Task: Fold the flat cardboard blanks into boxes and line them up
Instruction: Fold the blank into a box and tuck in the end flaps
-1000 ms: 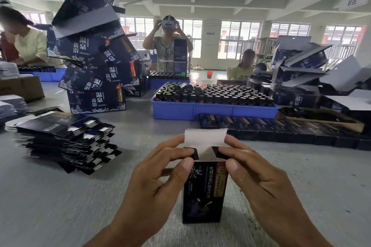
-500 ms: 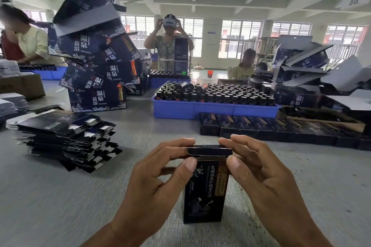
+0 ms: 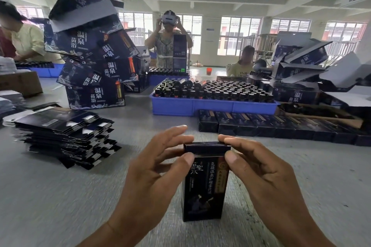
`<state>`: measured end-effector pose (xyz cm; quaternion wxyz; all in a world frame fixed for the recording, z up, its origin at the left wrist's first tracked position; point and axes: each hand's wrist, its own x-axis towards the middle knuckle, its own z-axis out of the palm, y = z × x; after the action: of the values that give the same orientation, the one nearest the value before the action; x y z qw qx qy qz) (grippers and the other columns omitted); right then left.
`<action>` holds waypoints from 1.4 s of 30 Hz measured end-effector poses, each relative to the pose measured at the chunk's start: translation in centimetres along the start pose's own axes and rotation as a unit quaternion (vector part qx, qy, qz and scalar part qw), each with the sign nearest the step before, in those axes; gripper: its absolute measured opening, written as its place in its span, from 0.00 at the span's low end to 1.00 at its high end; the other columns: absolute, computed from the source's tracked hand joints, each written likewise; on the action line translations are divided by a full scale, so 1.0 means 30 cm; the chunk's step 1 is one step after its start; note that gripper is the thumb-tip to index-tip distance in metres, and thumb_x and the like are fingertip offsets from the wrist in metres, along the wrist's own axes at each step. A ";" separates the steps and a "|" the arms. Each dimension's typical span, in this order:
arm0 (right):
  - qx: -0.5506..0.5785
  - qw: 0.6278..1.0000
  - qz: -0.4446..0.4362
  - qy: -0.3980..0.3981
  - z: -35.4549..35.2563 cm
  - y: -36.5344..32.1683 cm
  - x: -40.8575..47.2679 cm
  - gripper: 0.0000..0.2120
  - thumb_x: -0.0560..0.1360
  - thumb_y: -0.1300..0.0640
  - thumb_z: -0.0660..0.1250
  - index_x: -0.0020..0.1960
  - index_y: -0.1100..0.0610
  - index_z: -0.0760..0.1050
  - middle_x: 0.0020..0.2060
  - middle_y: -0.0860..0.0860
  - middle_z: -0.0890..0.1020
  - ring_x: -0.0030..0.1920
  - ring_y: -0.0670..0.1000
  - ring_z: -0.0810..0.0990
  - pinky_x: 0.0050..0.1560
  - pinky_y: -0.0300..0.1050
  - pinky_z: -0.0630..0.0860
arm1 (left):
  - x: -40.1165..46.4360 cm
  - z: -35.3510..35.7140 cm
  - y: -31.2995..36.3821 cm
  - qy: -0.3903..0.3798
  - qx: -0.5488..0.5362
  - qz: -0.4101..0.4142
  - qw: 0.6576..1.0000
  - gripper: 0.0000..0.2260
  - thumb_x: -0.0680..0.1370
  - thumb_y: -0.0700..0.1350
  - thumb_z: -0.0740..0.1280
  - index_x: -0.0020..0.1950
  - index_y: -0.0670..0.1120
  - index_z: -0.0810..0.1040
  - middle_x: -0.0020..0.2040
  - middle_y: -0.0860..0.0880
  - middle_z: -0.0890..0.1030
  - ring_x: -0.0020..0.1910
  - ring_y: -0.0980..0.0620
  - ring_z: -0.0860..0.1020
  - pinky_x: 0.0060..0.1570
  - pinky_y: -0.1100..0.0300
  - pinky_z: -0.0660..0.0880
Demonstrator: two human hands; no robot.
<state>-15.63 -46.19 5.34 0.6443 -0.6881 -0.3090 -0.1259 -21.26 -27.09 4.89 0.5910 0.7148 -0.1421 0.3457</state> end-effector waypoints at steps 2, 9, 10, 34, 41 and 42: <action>-0.002 1.000 -0.001 0.001 -0.001 0.000 -0.002 0.13 0.72 0.46 0.68 0.56 0.35 0.81 0.55 0.36 0.84 0.56 0.38 0.82 0.52 0.26 0.75 | 0.001 0.000 -0.003 -0.002 0.021 0.014 1.000 0.12 0.77 0.45 0.70 0.58 0.58 0.83 0.57 0.55 0.84 0.59 0.54 0.82 0.52 0.65 0.79; -0.011 1.000 -0.006 -0.002 -0.001 -0.001 -0.009 0.15 0.73 0.46 0.67 0.58 0.35 0.81 0.53 0.36 0.84 0.55 0.38 0.83 0.51 0.27 0.76 | 0.005 -0.001 -0.010 0.010 0.009 0.028 1.000 0.09 0.76 0.46 0.70 0.53 0.57 0.86 0.56 0.54 0.84 0.59 0.52 0.82 0.48 0.65 0.79; -0.017 1.000 -0.009 -0.002 0.000 -0.002 -0.010 0.15 0.73 0.45 0.67 0.58 0.34 0.80 0.54 0.36 0.84 0.56 0.38 0.83 0.52 0.27 0.76 | 0.005 -0.002 -0.009 0.009 0.013 0.031 0.999 0.09 0.76 0.48 0.69 0.53 0.57 0.86 0.57 0.54 0.84 0.59 0.51 0.81 0.48 0.65 0.79; -0.145 0.985 -0.097 -0.010 -0.005 0.062 0.002 0.13 0.79 0.46 0.66 0.63 0.36 0.77 0.62 0.32 0.78 0.62 0.37 0.78 0.53 0.27 0.75 | 0.004 -0.044 -0.098 -0.079 0.208 0.139 0.965 0.16 0.79 0.52 0.67 0.67 0.55 0.75 0.65 0.58 0.78 0.56 0.58 0.81 0.43 0.65 0.81; -0.248 0.960 0.018 -0.132 -0.002 0.144 -0.014 0.36 0.78 0.45 0.67 0.69 0.17 0.47 0.67 0.22 0.65 0.60 0.26 0.71 0.47 0.26 0.74 | 0.019 -0.080 -0.154 -0.096 0.113 -0.066 0.987 0.32 0.73 0.60 0.69 0.72 0.77 0.57 0.57 0.58 0.83 0.50 0.54 0.85 0.47 0.56 0.82; -0.255 0.956 0.018 -0.143 -0.003 0.149 -0.016 0.36 0.78 0.45 0.67 0.69 0.17 0.47 0.67 0.23 0.64 0.61 0.26 0.70 0.49 0.27 0.75 | 0.024 -0.086 -0.158 -0.089 0.108 -0.084 0.987 0.33 0.72 0.61 0.69 0.72 0.77 0.56 0.57 0.58 0.83 0.50 0.54 0.85 0.46 0.55 0.81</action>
<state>-13.35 -46.29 1.47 0.3989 -0.8458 -0.3431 -0.0886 -18.69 -23.28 1.99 0.5226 0.8115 -0.0955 0.2434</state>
